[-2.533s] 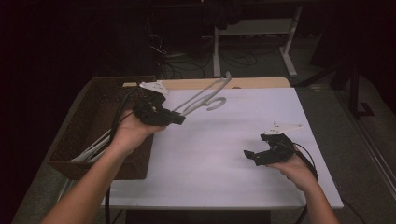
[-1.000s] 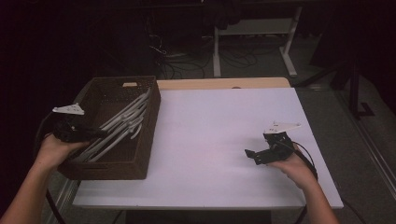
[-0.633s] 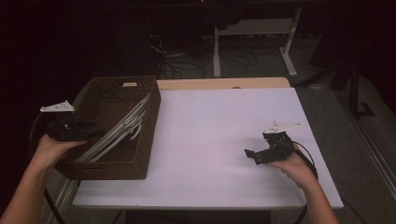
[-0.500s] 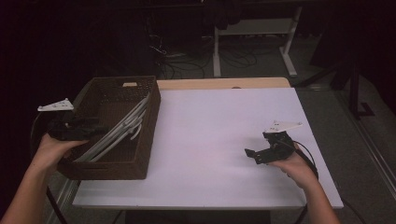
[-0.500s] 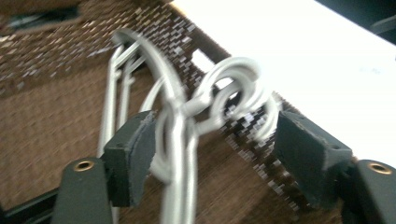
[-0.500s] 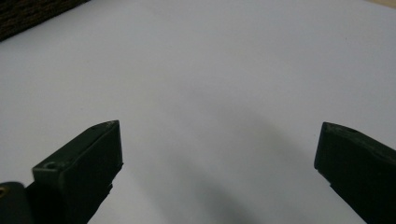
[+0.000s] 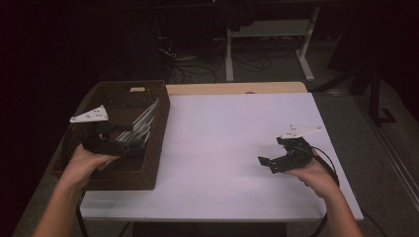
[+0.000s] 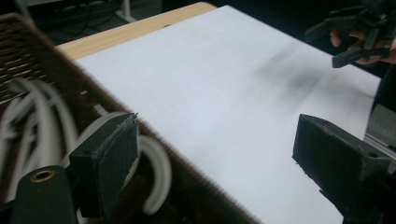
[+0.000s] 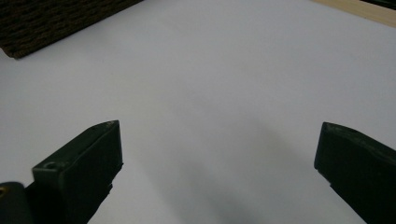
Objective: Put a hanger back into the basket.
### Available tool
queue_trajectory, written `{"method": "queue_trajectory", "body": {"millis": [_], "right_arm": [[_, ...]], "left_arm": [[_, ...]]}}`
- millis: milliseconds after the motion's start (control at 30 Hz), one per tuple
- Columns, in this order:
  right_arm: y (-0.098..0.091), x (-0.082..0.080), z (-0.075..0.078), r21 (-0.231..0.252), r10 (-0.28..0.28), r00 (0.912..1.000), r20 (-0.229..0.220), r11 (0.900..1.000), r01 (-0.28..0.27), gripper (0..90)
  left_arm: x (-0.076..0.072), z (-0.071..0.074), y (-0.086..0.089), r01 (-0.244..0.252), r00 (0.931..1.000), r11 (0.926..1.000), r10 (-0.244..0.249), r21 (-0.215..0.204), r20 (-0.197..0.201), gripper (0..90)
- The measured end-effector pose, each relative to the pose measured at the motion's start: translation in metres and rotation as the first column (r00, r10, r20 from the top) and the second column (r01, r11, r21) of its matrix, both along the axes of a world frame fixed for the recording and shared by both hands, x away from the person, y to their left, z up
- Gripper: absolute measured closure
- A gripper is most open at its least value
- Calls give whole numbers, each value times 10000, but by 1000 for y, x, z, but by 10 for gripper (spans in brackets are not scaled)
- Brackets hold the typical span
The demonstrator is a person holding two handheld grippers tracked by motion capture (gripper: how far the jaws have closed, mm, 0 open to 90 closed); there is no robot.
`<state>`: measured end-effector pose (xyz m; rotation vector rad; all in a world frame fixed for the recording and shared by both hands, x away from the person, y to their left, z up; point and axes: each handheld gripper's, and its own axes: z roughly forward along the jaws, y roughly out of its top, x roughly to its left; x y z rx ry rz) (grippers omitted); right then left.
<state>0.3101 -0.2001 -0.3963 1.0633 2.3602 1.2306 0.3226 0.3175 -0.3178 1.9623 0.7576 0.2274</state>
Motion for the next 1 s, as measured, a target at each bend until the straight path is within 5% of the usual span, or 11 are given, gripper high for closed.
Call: {"method": "queue_trajectory", "body": {"millis": [300,500,1000], "right_arm": [[2,-5,26,283,322,9990,320,9990,-332,7],[4,-6,41,252,568,9965,608,9980,-584,7],[8,-7,42,185,697,9953,676,9973,-711,7]], "left_arm": [[-6,-2,-23,540,9984,9984,-537,-185,176,55],[-7,-9,-30,893,9960,9959,-894,-105,-40,11],[-8,-17,-36,1136,9935,9932,-1136,-252,11,12]]}}
